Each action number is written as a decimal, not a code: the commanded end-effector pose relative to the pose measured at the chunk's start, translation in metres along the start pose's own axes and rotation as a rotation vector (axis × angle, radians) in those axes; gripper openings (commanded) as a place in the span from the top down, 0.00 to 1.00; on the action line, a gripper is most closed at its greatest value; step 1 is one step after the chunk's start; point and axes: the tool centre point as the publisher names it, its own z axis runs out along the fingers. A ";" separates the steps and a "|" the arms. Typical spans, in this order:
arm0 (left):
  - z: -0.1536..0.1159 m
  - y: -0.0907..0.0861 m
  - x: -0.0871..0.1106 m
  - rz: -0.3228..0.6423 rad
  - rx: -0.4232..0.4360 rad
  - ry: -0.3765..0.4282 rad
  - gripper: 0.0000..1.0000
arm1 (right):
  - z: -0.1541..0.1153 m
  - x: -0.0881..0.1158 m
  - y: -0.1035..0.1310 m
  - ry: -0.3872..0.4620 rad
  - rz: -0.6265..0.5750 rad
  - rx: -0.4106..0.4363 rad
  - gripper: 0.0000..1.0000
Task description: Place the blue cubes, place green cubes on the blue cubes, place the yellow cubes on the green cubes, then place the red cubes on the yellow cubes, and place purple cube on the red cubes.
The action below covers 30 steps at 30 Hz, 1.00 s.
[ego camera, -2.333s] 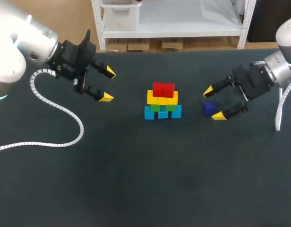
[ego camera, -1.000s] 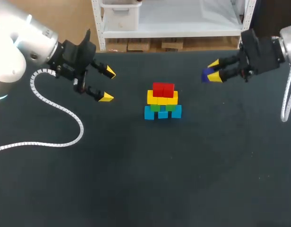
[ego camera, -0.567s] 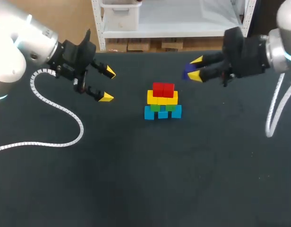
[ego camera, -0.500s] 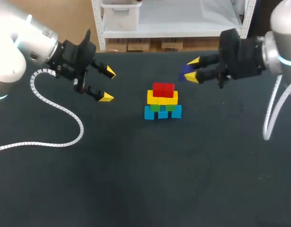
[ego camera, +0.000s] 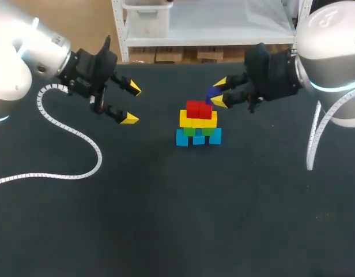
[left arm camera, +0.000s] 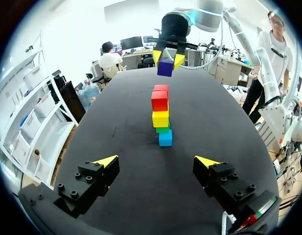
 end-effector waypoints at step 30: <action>0.000 0.000 0.001 0.003 -0.001 -0.003 0.00 | 0.035 0.001 0.000 -0.001 0.023 -0.002 1.00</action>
